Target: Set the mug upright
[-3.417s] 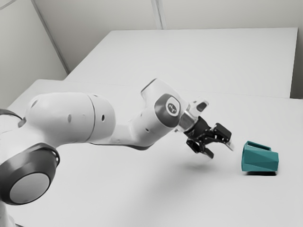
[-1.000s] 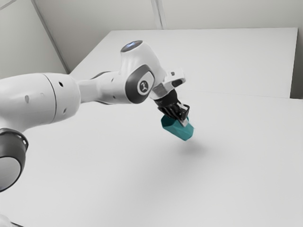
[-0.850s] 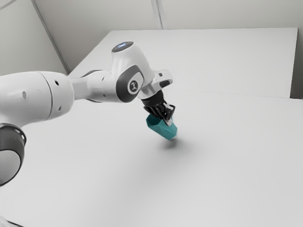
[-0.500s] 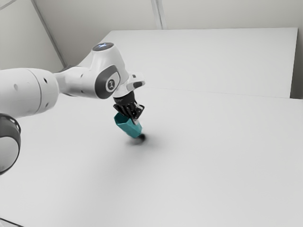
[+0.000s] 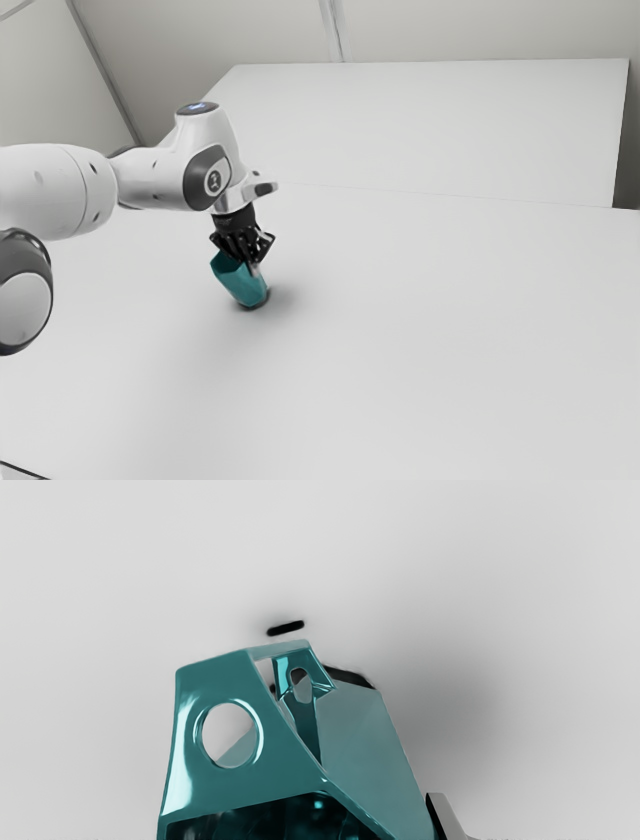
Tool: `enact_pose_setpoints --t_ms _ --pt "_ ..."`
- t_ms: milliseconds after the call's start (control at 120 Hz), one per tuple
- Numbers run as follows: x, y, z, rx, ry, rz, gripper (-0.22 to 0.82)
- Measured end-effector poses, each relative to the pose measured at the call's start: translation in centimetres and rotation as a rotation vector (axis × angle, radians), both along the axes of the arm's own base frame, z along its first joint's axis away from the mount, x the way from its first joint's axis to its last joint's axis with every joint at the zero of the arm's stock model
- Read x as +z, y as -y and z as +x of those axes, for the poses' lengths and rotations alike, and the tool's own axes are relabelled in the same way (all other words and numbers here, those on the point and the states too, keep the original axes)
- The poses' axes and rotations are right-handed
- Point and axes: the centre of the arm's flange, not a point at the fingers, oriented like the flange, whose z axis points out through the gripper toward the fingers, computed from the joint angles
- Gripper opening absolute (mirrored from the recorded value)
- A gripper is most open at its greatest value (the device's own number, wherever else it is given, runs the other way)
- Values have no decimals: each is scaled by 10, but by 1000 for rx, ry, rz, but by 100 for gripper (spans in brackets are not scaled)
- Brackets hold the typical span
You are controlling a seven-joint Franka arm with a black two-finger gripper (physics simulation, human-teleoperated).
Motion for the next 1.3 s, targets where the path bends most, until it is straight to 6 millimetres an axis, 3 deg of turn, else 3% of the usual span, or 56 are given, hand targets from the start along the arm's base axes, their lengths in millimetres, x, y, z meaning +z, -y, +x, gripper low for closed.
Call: enact_pose_setpoints --t_ms 233,425,608,875,1300 --pt "-7 -4 -2 10 -29 -20 -16" --pt "-6 -4 -3 2 -39 -32 25" --pt "6 0 -3 -21 -23 -35 45" --pt "57 0 -6 -52 43 -40 56" --pt "194 -21 -3 -106 144 88 60"
